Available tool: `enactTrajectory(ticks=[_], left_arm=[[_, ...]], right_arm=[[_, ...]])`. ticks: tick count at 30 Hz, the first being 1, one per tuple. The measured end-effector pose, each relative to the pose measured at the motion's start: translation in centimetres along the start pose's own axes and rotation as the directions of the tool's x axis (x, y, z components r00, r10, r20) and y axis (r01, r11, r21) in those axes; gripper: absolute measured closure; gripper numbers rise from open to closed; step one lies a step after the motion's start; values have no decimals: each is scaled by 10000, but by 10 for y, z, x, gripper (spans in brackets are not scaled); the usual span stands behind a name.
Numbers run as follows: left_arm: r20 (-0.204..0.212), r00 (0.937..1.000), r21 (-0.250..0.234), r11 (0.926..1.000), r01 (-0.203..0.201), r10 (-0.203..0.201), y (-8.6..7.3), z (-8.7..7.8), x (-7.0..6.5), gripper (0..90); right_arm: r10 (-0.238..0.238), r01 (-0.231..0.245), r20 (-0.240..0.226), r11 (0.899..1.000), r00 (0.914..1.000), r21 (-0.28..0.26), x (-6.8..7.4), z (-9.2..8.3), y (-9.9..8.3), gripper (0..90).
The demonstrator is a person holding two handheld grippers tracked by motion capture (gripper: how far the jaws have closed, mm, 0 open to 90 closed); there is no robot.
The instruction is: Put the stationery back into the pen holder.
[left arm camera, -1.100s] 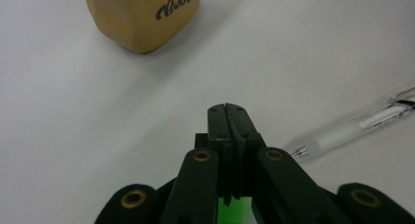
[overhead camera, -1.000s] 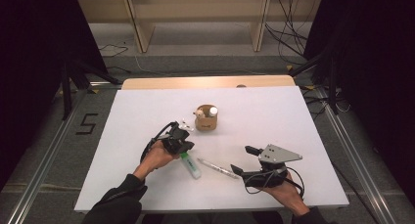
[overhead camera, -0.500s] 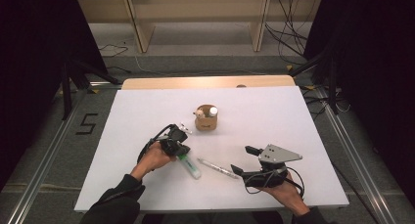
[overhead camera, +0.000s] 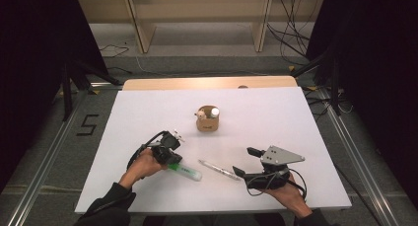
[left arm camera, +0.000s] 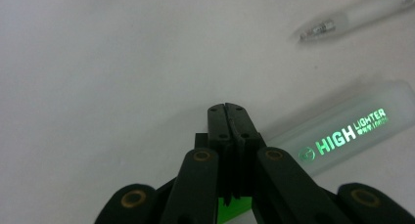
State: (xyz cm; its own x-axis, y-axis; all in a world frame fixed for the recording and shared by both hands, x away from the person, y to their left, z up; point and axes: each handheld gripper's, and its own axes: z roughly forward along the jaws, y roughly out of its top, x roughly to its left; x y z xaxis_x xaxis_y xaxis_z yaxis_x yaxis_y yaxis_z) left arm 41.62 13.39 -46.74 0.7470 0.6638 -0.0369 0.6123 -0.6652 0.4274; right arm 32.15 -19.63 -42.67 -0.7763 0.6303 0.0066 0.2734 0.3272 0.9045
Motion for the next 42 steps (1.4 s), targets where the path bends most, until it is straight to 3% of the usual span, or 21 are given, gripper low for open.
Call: enactTrajectory(ticks=[11, 15, 18, 22, 24, 27, 30, 33, 39, 42], left_arm=[[159, 9999, 509, 9987, -70, 61, -20, -11, -9, 888], [172, 9999, 303, 9995, 4, -9, -21, -15, -9, 887], [222, 9997, 185, 9998, -56, 52, -19, -22, -7, 838], [582, 9982, -58, 9999, -145, 148, -17, -34, -4, 671], [714, 9970, 28, 9995, -311, 308, -17, -38, -5, 534], [692, 9939, 317, 9956, -880, 857, -18, -41, -7, 346], [597, 9925, 430, 9931, -1095, 1069, -19, -40, -8, 277], [623, 9892, 599, 9888, -1368, 1330, -20, -37, -11, 253], [769, 9758, 1005, 9721, -2119, 2047, -21, -26, -21, 252], [763, 9725, 1103, 9675, -2274, 2199, -22, -22, -24, 275]], right_arm=[[-64, 65, -34, 10000, 10000, 35, 1, 0, 0, 232], [-66, 67, -26, 10000, 10000, 53, 1, 1, 0, 232], [-68, 68, -76, 10000, 9999, 43, 1, 1, -1, 232], [-77, 78, -80, 10000, 9999, 58, 1, 2, -1, 232], [-116, 117, -94, 9999, 9999, 69, 1, 2, -1, 232], [-98, 99, -138, 9999, 9999, 85, 2, 2, -1, 231], [-101, 102, -139, 9999, 9999, 88, 1, 2, -1, 231], [-110, 111, -140, 9999, 9998, 98, 1, 2, -1, 231], [-110, 112, -165, 9999, 9998, 126, 1, 2, -1, 232], [-110, 112, -174, 9999, 9998, 124, 2, 2, -1, 231]])
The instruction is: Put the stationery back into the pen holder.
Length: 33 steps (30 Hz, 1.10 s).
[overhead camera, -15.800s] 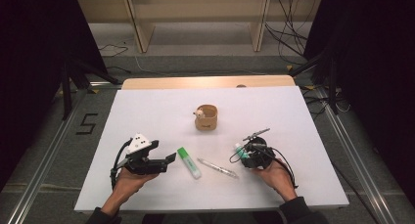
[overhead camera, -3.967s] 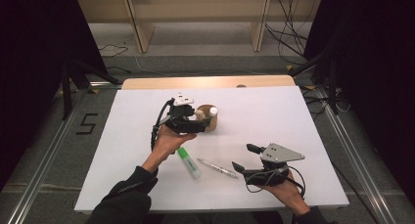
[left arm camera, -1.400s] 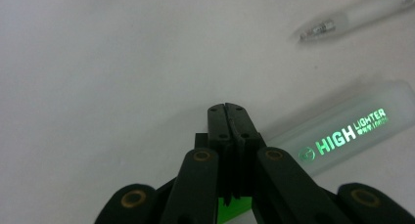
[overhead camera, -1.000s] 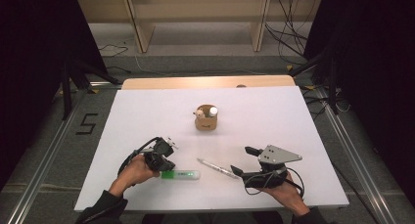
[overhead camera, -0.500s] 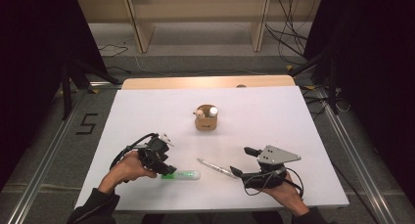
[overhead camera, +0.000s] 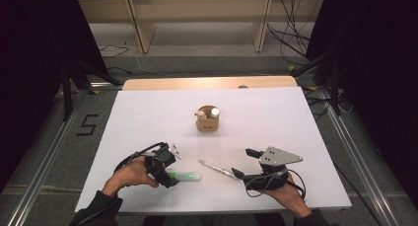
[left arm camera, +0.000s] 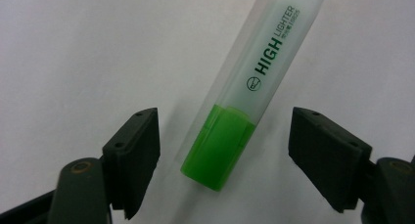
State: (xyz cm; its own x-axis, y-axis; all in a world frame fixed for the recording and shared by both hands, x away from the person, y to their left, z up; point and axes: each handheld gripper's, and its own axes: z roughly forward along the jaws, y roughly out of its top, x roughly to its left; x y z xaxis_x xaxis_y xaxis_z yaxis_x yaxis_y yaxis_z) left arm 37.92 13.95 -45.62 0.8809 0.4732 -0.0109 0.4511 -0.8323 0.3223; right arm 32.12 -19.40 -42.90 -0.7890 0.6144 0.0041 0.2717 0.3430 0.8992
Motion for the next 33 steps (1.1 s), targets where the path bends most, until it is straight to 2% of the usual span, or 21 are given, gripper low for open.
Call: enactTrajectory(ticks=[2, 5, 13, 17, 21, 26, 27, 28, 29, 33], left_arm=[[-3, 10000, 86, 10000, -49, 49, 0, 2, 0, 300], [-6, 9994, 161, 9993, -332, 333, 0, 2, -1, 352], [142, 9980, 345, 9974, -628, 624, 1, 7, -2, 459], [66, 9982, 432, 9973, -601, 598, 2, 8, -2, 501], [78, 9972, 429, 9963, -746, 744, 3, 8, -3, 532], [206, 9939, 454, 9929, -1095, 1087, 2, 7, -4, 575], [222, 9913, 529, 9900, -1306, 1296, 2, 7, -4, 590], [247, 9914, 433, 9906, -1295, 1285, 2, 7, -5, 606], [266, 9884, 528, 9872, -1508, 1496, 2, 6, -5, 621], [320, 9870, 453, 9862, -1591, 1578, 2, 6, -6, 655]], right_arm=[[11, -11, -8, 10000, 10000, 15, 0, 0, 0, 231], [9, -9, -20, 10000, 10000, 22, 0, 0, 0, 232], [12, -12, -35, 10000, 10000, 71, 0, 2, -1, 231], [-11, 11, -30, 10000, 10000, 67, 0, 2, -1, 232], [-16, 16, -32, 10000, 10000, 68, 0, 2, -1, 232], [-48, 48, -39, 10000, 10000, 63, 0, 2, -1, 232], [-37, 38, -38, 10000, 10000, 62, 0, 2, -1, 231], [-20, 20, -35, 10000, 10000, 77, 0, 2, -1, 232], [-42, 42, -41, 10000, 10000, 71, 0, 2, -1, 231], [-51, 51, -55, 9999, 10000, 89, 1, 2, -1, 231]])
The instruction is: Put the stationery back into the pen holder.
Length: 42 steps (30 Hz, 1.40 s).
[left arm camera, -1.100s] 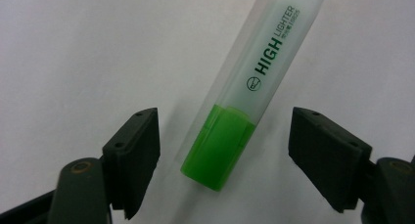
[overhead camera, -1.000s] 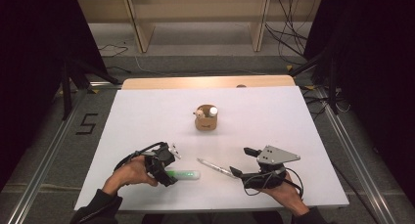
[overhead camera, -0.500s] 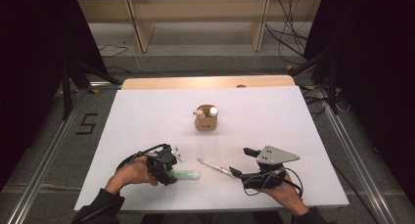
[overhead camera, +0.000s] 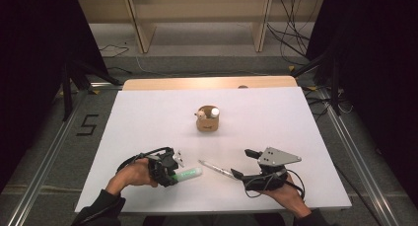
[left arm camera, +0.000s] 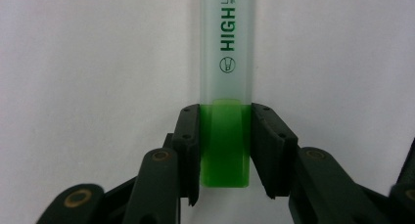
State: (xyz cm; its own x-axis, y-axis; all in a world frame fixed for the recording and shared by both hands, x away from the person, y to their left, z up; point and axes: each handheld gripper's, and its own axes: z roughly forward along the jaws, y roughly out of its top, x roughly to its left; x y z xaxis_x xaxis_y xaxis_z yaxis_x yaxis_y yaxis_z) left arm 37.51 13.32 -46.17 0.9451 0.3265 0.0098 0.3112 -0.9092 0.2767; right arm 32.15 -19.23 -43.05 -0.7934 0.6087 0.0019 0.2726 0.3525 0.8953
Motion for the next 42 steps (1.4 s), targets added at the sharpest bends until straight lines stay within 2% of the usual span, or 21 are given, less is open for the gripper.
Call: enactTrajectory(ticks=[4, 8, 10, 15, 20, 22, 27, 31, 35, 40, 42], left_arm=[[97, 9999, 57, 10000, 34, -35, 0, -1, 1, 658], [183, 9986, -266, 9984, 496, -491, 0, -3, 3, 660], [364, 9977, -308, 9978, 586, -575, 0, -6, 4, 661], [503, 9959, -368, 9964, 768, -749, 3, -13, 4, 660], [846, 9898, -632, 9907, 1202, -1147, 9, -19, 1, 660], [922, 9910, -610, 9928, 1030, -971, 12, -21, 1, 660], [1069, 9899, -722, 9923, 1008, -927, 21, -26, -3, 660], [1226, 9892, -808, 9926, 907, -804, 30, -30, -5, 660], [1383, 9876, -823, 9928, 865, -746, 41, -32, -5, 660], [1379, 9894, -785, 9953, 560, -448, 57, -36, -6, 660], [1412, 9889, -860, 9946, 577, -452, 62, -36, -7, 660]], right_arm=[[-22, 22, 3, 10000, 10000, -5, 0, 0, 0, 231], [-13, 13, 10, 10000, 10000, -21, 1, 0, 0, 231], [-26, 27, 34, 10000, 10000, -13, 1, 0, 1, 231], [-208, 207, 71, 9998, 9998, 17, 4, 0, 2, 231], [-526, 526, 202, 9986, 9984, -20, 10, 1, 5, 231], [-519, 519, 145, 9986, 9985, 45, 11, 2, 5, 231], [-595, 595, 97, 9982, 9982, 56, 14, 3, 6, 230], [-885, 882, 240, 9960, 9958, 144, 18, 4, 8, 231], [-1405, 1392, 423, 9897, 9892, 332, 24, 6, 11, 229], [-1898, 1876, 517, 9812, 9805, 445, 29, 11, 13, 229], [-2144, 2113, 606, 9760, 9749, 528, 32, 13, 13, 229]])
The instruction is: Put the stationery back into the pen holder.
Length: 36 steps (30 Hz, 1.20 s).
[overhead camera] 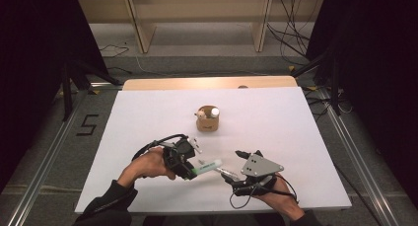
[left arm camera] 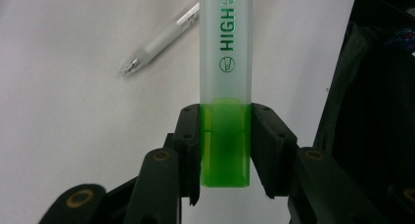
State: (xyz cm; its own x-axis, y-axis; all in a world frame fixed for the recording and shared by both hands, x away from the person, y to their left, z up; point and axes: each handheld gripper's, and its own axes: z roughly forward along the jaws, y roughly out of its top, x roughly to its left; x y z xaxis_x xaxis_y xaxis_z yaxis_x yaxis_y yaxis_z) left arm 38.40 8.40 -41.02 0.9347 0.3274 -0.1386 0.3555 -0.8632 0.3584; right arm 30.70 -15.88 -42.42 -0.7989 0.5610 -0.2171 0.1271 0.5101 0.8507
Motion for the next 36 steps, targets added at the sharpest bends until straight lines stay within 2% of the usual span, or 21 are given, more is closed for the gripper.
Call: enactTrajectory(ticks=[1, 4, 7, 9, 13, 16, 19, 23, 24, 25, 26, 27, 28, 30, 31, 32, 33, 34, 35, 36], left_arm=[[-5, 9999, 94, 9999, -131, 131, 2, 0, 0, 660], [-5, 10000, 99, 9999, -98, 98, 8, 0, 2, 660], [24, 9999, 116, 9998, -152, 152, 14, 1, 1, 660], [98, 9999, 39, 9999, -110, 110, 16, 2, 0, 660], [163, 9997, 110, 9998, -167, 165, 19, 3, -2, 660], [173, 9998, 129, 9999, -106, 104, 20, 4, -3, 660], [232, 9996, 221, 9996, -177, 172, 22, 2, -6, 660], [289, 9995, 271, 9996, -117, 109, 23, 0, -7, 660], [308, 9995, 209, 9998, -8, 2, 23, 1, -8, 660], [325, 9995, 218, 9998, -16, 9, 23, 0, -7, 660], [342, 9994, 241, 9997, 47, -55, 23, 0, -7, 660], [360, 9993, 226, 9997, 55, -63, 23, 0, -6, 660], [364, 9993, 225, 9997, 81, -89, 23, 0, -6, 660], [394, 9992, 251, 9996, 110, -120, 23, 1, -6, 660], [403, 9991, 270, 9996, 109, -119, 23, 1, -6, 660], [423, 9990, 238, 9996, 164, -174, 23, 1, -6, 659], [435, 9989, 250, 9995, 188, -198, 23, 1, -6, 659], [441, 9988, 254, 9995, 179, -190, 23, 2, -6, 660], [457, 9987, 254, 9995, 194, -206, 23, 1, -6, 660], [467, 9988, 245, 9996, 167, -178, 23, 1, -6, 660]], right_arm=[[-179, 179, 73, 9998, 9998, 29, 2, 1, 1, 228], [-627, 626, 178, 9980, 9979, 101, 7, 4, 3, 228], [-1207, 1200, 296, 9925, 9922, 238, 11, 6, 5, 226], [-1676, 1664, 420, 9856, 9850, 307, 16, 8, 6, 226], [-2578, 2548, 574, 9654, 9645, 549, 24, 14, 7, 227], [-3228, 3185, 587, 9452, 9446, 723, 30, 17, 7, 228], [-3950, 3884, 668, 9168, 9163, 933, 36, 20, 7, 232], [-4592, 4492, 844, 8861, 8843, 1140, 42, 24, 6, 246], [-4826, 4713, 982, 8740, 8703, 1183, 44, 25, 6, 261], [-5150, 5024, 1022, 8554, 8511, 1264, 46, 26, 5, 266], [-5258, 5112, 989, 8478, 8448, 1408, 48, 27, 5, 270], [-5401, 5233, 1164, 8393, 8335, 1474, 50, 29, 4, 274], [-5723, 5550, 1129, 8177, 8122, 1527, 51, 30, 4, 285], [-6024, 5836, 1185, 7961, 7893, 1600, 53, 33, 3, 306], [-6062, 5862, 1330, 7938, 7841, 1623, 55, 35, 3, 325], [-6194, 5980, 1363, 7836, 7732, 1685, 56, 36, 3, 343], [-6257, 6043, 1449, 7790, 7664, 1674, 57, 37, 3, 357], [-6404, 6171, 1484, 7670, 7536, 1760, 58, 38, 3, 373], [-6489, 6249, 1466, 7596, 7466, 1802, 60, 39, 2, 388], [-6714, 6484, 1427, 7401, 7272, 1783, 60, 40, 3, 400]])
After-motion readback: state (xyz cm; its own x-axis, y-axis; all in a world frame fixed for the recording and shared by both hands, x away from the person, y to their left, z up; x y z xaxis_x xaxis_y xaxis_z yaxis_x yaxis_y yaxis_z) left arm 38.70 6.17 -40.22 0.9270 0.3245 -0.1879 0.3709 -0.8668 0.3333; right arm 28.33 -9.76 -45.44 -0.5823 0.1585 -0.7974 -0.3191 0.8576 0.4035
